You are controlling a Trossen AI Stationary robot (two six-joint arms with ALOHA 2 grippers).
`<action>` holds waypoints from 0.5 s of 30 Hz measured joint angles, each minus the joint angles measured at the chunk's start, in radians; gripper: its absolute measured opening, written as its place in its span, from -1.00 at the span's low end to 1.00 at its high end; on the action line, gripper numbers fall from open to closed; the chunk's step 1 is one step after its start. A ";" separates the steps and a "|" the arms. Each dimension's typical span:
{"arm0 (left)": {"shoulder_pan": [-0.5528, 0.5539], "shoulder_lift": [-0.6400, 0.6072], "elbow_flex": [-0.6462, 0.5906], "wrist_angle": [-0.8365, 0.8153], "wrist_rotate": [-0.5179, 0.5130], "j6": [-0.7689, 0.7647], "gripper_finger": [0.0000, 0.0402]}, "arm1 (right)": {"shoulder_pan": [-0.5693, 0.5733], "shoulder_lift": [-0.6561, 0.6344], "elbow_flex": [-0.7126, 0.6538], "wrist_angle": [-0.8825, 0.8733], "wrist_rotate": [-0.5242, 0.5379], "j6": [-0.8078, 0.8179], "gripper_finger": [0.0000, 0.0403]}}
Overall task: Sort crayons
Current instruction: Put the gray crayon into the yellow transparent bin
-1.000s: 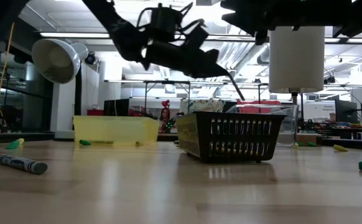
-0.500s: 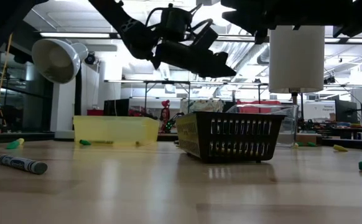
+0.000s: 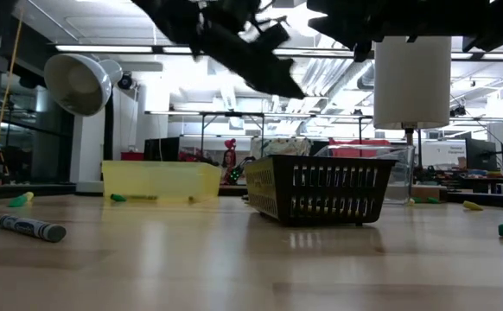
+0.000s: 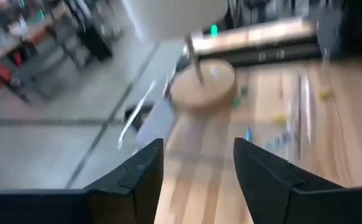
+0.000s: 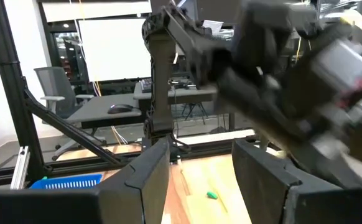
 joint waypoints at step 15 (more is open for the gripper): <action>-0.204 -0.738 -0.686 0.190 0.059 -0.266 -0.20 | 0.000 0.000 0.000 -0.030 0.001 0.034 -0.16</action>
